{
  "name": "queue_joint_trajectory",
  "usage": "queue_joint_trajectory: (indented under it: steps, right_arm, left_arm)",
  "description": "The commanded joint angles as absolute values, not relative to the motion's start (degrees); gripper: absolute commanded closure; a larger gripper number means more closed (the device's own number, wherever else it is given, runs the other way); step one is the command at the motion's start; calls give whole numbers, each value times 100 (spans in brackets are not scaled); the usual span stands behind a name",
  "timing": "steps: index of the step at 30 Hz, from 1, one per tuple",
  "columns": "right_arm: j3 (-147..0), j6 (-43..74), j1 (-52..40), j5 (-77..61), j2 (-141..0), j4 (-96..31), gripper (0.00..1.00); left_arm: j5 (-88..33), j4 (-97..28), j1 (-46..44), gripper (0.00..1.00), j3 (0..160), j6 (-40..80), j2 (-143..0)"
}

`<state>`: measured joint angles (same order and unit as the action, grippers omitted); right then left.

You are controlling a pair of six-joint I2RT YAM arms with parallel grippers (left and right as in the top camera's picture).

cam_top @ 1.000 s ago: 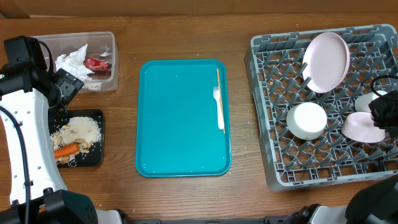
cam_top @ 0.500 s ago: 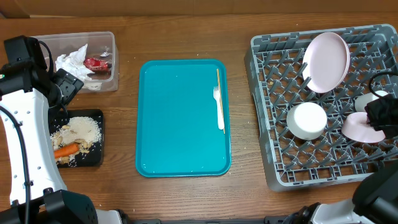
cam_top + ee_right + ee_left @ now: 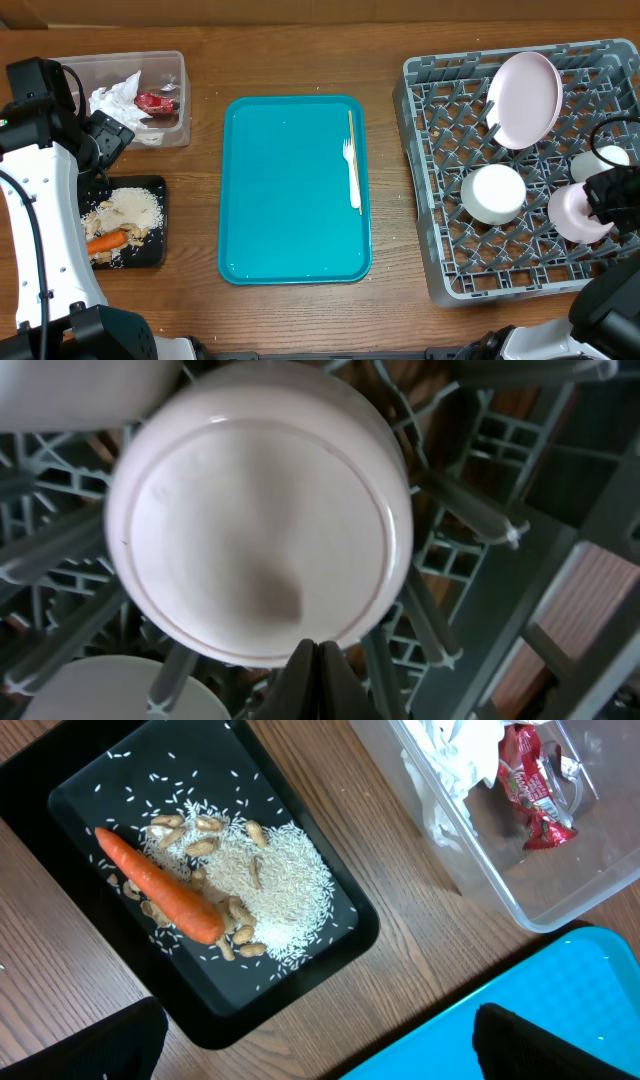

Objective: Sort waste into correct bins and load items into the dishwasher rack

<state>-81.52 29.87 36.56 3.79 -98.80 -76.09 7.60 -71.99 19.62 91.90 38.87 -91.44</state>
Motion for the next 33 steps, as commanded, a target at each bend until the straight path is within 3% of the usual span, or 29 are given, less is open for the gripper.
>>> queue_joint_trajectory:
  steps: [1,6,12,15,18,19,23,26,33]
  right_arm:
    - [-8176,3140,3647,504,-9760,-7765,96]
    - [-8438,2797,3625,-128,-9345,-8208,96]
    - [-8521,1354,3301,-2497,-8414,-8281,95]
    - [-8521,1079,2853,-3079,-8114,-8193,78]
    - [-8521,1063,1992,-3188,-8014,-7970,28]
    - [-8519,1063,1715,-3186,-8029,-7872,23]
    - [-8514,1066,508,-3179,-8130,-7317,14]
    - [-8514,1240,-447,-2893,-8276,-6783,1]
    - [-8514,2132,-2283,-832,-9019,-5822,0]
  left_arm:
    - [851,-7192,1979,0,9306,3859,-9150]
    - [851,-7192,1979,0,9306,3859,-9150]
    - [851,-7192,1979,0,9306,3859,-9150]
    - [851,-7192,1979,0,9306,3857,-9150]
    - [851,-7192,1979,0,9306,3857,-9150]
    - [851,-7190,1979,0,9306,3859,-9150]
    - [849,-7192,1979,0,9306,3859,-9150]
    - [849,-7190,1979,0,9306,3859,-9150]
    - [851,-7192,1979,0,9306,3857,-9150]
